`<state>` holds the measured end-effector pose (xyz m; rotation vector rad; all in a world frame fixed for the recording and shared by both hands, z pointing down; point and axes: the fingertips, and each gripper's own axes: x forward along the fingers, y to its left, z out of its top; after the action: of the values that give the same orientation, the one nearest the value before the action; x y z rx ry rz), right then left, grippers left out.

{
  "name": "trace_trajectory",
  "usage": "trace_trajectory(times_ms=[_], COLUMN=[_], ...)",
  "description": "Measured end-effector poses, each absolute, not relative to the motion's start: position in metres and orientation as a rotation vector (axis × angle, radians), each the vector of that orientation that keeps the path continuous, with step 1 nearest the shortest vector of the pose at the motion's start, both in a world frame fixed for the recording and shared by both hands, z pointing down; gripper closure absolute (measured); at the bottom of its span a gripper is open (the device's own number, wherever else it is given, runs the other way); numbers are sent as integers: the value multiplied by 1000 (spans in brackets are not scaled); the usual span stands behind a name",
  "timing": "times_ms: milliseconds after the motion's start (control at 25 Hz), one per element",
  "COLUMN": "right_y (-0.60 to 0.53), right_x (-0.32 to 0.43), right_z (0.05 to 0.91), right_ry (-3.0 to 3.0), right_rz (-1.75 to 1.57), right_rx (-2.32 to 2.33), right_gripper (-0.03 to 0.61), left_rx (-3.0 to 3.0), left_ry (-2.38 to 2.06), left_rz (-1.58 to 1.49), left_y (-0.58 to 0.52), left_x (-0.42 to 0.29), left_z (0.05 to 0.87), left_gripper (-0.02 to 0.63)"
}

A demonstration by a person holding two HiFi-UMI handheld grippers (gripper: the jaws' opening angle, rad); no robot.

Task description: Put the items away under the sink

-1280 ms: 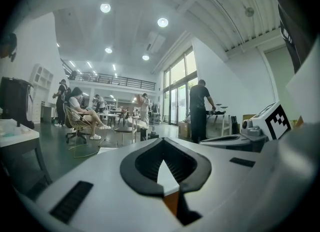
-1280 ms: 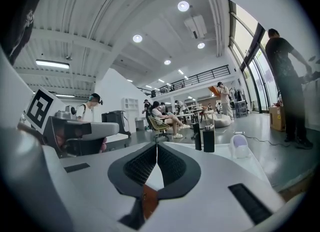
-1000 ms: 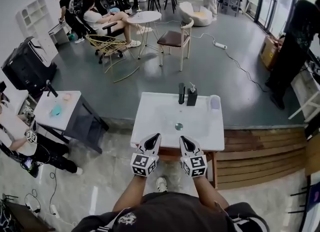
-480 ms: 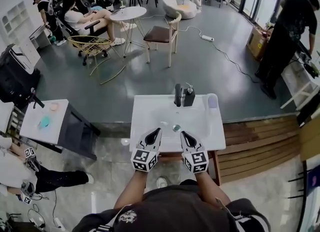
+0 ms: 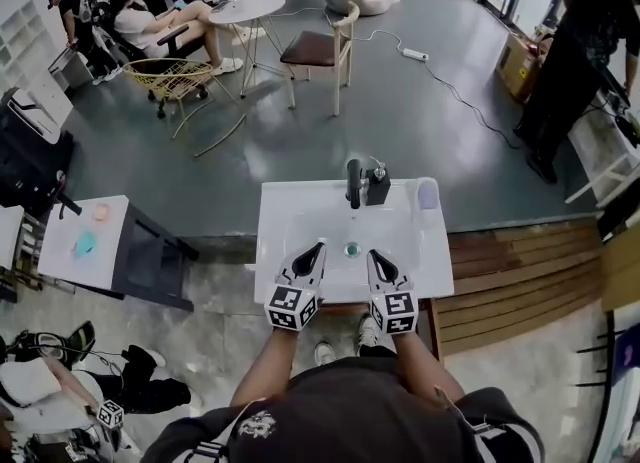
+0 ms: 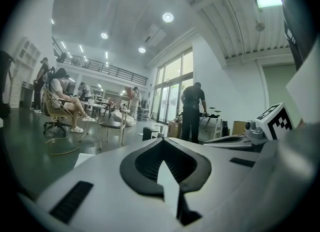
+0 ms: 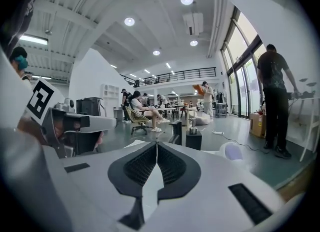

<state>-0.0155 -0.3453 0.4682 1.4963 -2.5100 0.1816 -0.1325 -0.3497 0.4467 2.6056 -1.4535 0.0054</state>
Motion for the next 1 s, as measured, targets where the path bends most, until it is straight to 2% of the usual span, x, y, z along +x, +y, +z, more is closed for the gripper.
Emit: trace_trajectory(times_ms=[520, 560, 680, 880, 1000], right_y=[-458, -465, -486, -517, -535], right_x=[20, 19, 19, 29, 33], right_z=[482, 485, 496, 509, 516], right_ry=[-2446, -2447, -2441, -2397, -2355], right_rz=[212, 223, 263, 308, 323], right_rx=[1515, 1514, 1507, 1540, 1569], right_gripper=[550, 537, 389, 292, 265], left_rx=[2522, 2506, 2473, 2441, 2410], left_ry=[-1512, -1525, -1558, -1587, -1624], left_rz=[58, 52, 35, 75, 107], left_y=[-430, -435, -449, -464, -473], left_x=[-111, -114, -121, -120, -128], left_z=[456, 457, 458, 469, 477], left_gripper=[606, 606, 606, 606, 606])
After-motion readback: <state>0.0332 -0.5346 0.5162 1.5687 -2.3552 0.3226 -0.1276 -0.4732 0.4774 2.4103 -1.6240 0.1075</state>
